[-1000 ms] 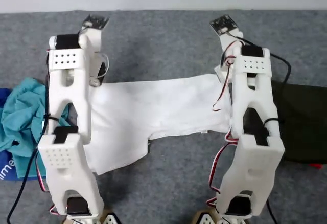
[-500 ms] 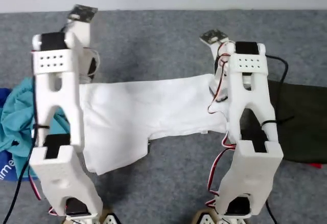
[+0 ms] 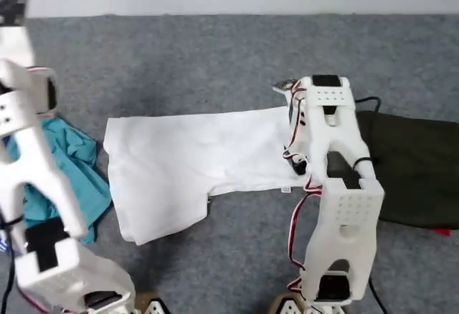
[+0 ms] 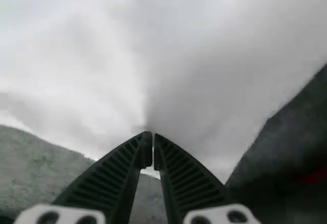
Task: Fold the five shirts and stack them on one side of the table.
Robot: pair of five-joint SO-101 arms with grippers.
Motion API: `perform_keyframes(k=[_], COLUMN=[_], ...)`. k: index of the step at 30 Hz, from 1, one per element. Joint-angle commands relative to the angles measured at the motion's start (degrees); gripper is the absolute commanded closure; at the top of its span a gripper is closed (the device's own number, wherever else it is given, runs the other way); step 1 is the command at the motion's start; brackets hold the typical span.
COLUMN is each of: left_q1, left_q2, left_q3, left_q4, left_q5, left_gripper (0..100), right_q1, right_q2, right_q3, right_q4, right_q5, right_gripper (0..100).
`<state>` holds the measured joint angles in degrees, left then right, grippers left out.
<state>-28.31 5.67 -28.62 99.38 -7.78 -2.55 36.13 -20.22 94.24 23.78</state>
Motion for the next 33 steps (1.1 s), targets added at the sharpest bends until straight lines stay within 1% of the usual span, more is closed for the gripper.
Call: perform_keyframes(k=[1, 3, 7, 13, 15, 17, 19, 21, 26, 31, 33], left_q1=[-3.69, -6.07, -11.43, -17.23, -18.55, -19.6, -20.13, -20.22, -20.04, -20.22, -20.22], left_q2=[-6.95, -10.02, -14.33, -13.8, -13.8, -13.8, -13.8, -13.8, -13.8, -13.8, -13.8], left_q3=[2.42, 4.79, 9.89, 16.66, 17.45, 17.54, 17.54, 17.54, 17.54, 17.54, 17.54], left_q4=[1.23, 1.23, 1.05, 1.05, 0.97, 0.97, 0.97, 0.97, 0.79, 0.26, 0.18], left_q5=[0.44, 0.35, 0.0, -1.41, -1.58, -1.58, -1.67, -1.67, -1.67, -3.08, -3.52], left_gripper=[98, 98, 98, 98, 98, 98, 98, 98, 98, 98, 98], right_q1=[-0.84, -1.01, -5.67, -18.59, -23.69, -29.05, -34.33, -39.87, -52.26, -61.85, -64.4], right_q2=[-9.71, -14.29, -20.97, -21.93, -21.93, -21.67, -20.44, -18.51, -12.88, -9.45, -8.13], right_q3=[-0.79, -0.79, -0.53, -0.44, -0.44, -0.44, -0.44, -0.44, -0.53, -0.53, -0.53], right_q4=[2.24, 3.12, 5.23, 6.99, 6.81, 6.81, 6.81, 6.81, 2.42, -1.45, -3.3], right_q5=[-0.18, 0.88, 3.08, 5.01, 5.01, 4.92, 4.66, 4.57, 4.66, 4.57, 4.57], right_gripper=[98.9, 98.8, 98.7, 97.9, 93.9, 87.1, 80.7, 77.1, 77.0, 76.9, 76.9])
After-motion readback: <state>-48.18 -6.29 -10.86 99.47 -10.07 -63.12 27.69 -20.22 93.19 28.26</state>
